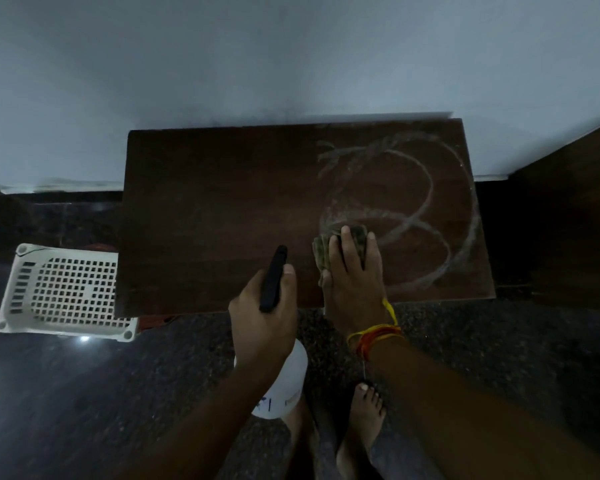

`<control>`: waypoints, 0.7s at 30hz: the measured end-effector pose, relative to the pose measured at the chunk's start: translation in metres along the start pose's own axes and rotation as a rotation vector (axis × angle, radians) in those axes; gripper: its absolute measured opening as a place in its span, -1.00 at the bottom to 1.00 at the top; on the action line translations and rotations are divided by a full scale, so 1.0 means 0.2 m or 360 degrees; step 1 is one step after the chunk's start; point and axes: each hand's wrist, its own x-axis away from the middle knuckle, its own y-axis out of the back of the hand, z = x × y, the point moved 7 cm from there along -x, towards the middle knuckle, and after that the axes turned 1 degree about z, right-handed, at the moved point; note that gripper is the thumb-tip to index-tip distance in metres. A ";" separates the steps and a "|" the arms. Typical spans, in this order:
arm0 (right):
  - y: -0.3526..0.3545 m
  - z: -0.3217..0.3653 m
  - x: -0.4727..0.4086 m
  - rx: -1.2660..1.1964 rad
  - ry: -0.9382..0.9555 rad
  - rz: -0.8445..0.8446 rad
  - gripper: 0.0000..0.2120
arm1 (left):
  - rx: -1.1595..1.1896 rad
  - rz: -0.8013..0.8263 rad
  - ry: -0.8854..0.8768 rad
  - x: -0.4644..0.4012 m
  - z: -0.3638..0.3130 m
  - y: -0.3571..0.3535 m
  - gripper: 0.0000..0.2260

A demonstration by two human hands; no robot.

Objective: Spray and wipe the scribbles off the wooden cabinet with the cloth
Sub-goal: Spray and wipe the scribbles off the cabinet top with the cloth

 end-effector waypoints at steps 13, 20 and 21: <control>0.01 0.04 0.00 -0.0029 -0.0050 -0.0013 -0.42 | 0.0081 0.0027 0.0135 -0.18 -0.05 0.01 -0.71; 0.01 0.02 -0.21 0.0018 0.0020 0.0001 -0.43 | 0.0078 0.0085 0.0209 -0.27 -0.08 -0.02 -0.72; 0.02 0.01 -0.26 0.0017 0.0011 -0.0007 -0.43 | 0.0080 0.0091 0.0203 -0.28 -0.09 -0.02 -0.72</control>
